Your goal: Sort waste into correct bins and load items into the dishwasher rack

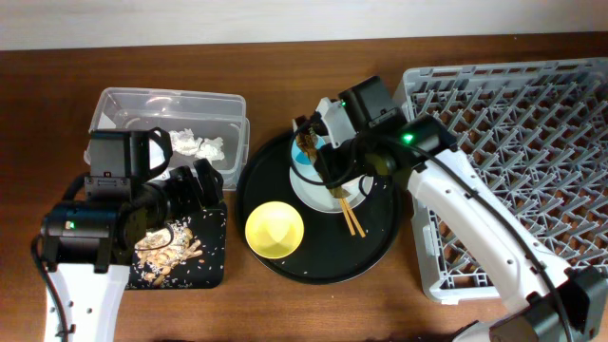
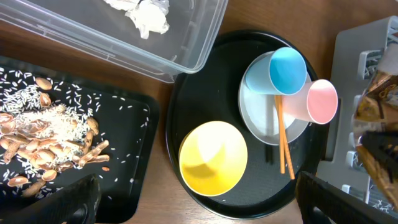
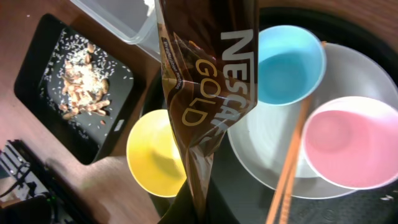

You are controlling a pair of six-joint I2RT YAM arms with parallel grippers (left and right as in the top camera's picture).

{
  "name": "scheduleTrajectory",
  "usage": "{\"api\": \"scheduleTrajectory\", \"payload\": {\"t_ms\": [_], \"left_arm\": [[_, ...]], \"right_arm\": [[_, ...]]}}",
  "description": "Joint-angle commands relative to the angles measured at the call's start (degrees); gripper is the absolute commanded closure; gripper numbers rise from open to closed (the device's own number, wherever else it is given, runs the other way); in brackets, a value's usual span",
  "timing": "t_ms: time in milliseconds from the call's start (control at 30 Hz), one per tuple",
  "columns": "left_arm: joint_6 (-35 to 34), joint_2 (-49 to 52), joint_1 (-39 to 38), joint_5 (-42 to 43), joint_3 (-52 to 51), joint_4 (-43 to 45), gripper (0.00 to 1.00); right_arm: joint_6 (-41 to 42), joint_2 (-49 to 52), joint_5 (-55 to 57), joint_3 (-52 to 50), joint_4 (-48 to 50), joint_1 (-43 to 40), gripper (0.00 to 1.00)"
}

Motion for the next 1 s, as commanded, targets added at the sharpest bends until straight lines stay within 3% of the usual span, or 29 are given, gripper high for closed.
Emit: {"api": "scheduleTrajectory", "payload": {"t_ms": [0,200,433,533,567,667,733,833,967], "left_arm": [[-0.9,-0.5,0.3,0.4,0.8,-1.3,0.01],[-0.9,-0.5,0.3,-8.5,0.7,-3.4,0.01],[-3.8,2.1,0.3,-2.3,0.5,-1.4,0.01],[-3.7,5.6,0.3,5.0,0.4,1.3,0.46],[-3.7,7.1,0.3,7.4,0.4,2.5,0.48],[0.2,11.8,0.3,20.6,0.4,6.1,0.46],[2.6,14.7,0.3,28.6,0.4,8.0,0.37],[2.8,18.8,0.3,31.1,0.4,10.0,0.32],[10.2,21.1,0.3,43.5,0.4,11.0,0.30]], "right_arm": [[1.6,2.4,-0.5,-0.3,0.7,2.6,0.96],[1.5,5.9,-0.8,-0.3,0.7,5.6,0.96],[-5.2,4.8,-8.8,-0.3,0.5,8.1,0.96],[-9.0,2.6,-13.2,-0.3,0.0,8.1,0.96],[-9.9,1.8,-14.1,-0.3,-0.1,8.1,0.96],[-11.2,-1.9,-15.8,-0.3,-0.2,8.0,0.96],[-11.2,-3.5,-16.2,-0.3,-0.2,8.0,0.96],[-11.2,-4.6,-17.0,-0.3,-0.2,8.0,0.96],[-11.2,-4.3,-15.8,-0.3,-0.2,8.0,0.96]]}}
